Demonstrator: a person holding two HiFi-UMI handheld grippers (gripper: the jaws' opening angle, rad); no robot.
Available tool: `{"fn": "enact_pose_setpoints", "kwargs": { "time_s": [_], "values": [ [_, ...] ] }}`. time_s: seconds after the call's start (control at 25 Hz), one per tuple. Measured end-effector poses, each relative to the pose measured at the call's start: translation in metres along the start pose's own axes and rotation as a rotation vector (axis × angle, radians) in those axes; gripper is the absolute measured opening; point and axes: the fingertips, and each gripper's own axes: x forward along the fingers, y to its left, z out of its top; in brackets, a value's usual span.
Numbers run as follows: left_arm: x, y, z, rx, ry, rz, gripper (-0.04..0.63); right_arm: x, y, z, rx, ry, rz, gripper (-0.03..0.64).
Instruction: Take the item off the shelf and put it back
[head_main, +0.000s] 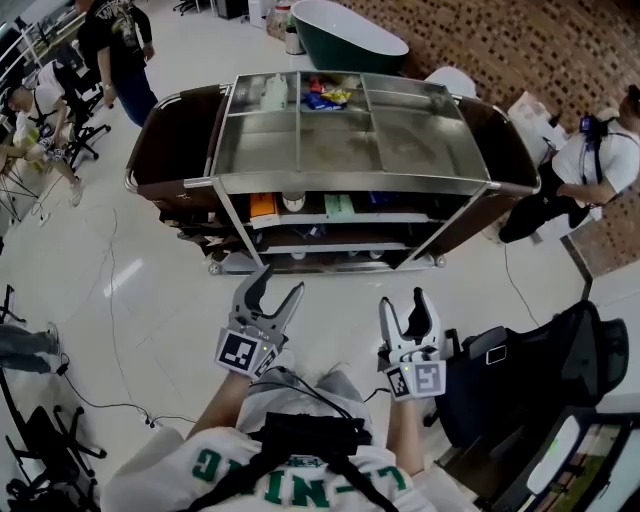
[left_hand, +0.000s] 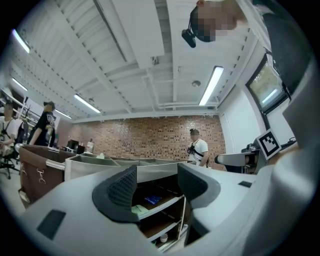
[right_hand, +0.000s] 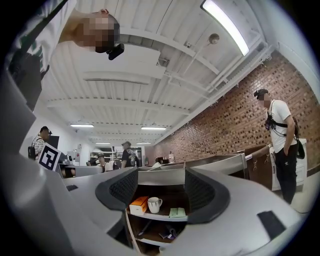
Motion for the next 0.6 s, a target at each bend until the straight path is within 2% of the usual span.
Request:
{"fn": "enact_pose_setpoints", "kwargs": {
  "time_s": [0.16,0.32,0.44,0.6],
  "values": [
    [0.028,-0.015,-0.019,-0.011,0.012,-0.029,0.235,-0.006,-0.035,-0.02,0.001,0.016,-0.03,0.301],
    [0.057,-0.031,-0.057,0.005,0.023,-0.079,0.235,-0.011,-0.079,-0.061,-0.01,0.022,-0.065,0.301],
    [0.081,-0.042,-0.109,0.023,0.041,-0.121,0.235,-0.012,-0.117,-0.12,-0.017,0.036,-0.094,0.301],
    [0.117,-0.048,-0.207,0.043,0.042,-0.137,0.235,-0.01,-0.17,-0.232,0.0,0.067,-0.133,0.301]
  ]
}}
